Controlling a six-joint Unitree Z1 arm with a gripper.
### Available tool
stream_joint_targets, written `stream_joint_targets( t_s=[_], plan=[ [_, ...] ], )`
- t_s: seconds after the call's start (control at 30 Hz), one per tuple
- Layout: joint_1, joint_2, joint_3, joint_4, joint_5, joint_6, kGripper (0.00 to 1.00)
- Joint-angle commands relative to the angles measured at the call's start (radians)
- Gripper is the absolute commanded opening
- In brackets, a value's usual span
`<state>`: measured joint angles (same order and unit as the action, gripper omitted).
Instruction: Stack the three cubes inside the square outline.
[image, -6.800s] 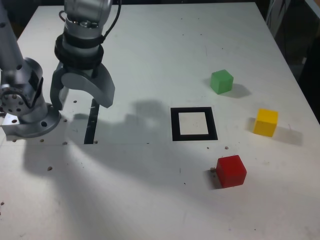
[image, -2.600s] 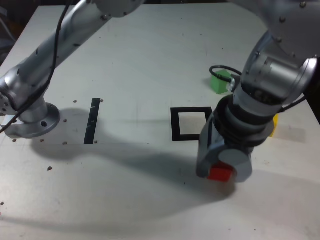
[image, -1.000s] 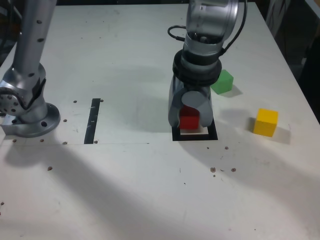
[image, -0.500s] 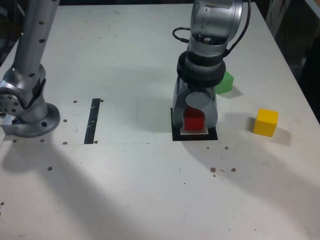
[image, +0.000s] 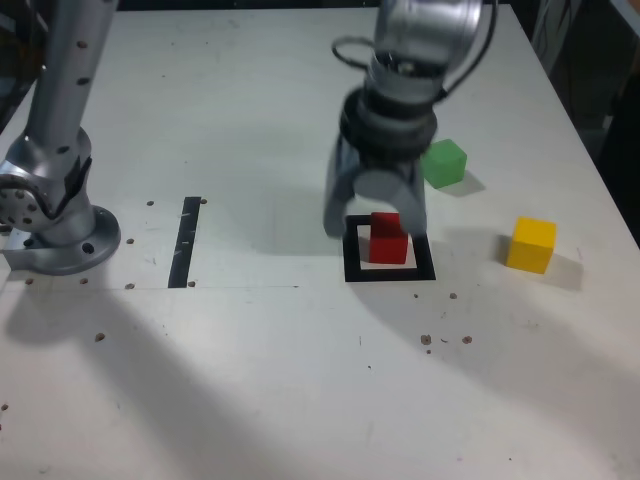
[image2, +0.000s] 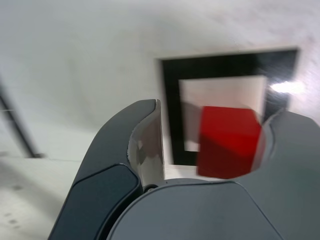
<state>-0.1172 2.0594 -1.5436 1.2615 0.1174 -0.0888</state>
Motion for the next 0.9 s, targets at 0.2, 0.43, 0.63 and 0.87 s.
stream_joint_targets(
  t_s=[0.2,0.43,0.63,0.87],
  plan=[
    [-0.044,-0.092,-0.278,0.199,0.062,0.141,0.99],
    [-0.045,0.07,-0.6,0.292,0.057,0.256,0.97],
    [-0.045,0.204,-0.783,0.307,0.028,0.306,0.97],
    [-0.045,0.342,-0.893,0.335,0.021,0.34,0.94]
  ],
)
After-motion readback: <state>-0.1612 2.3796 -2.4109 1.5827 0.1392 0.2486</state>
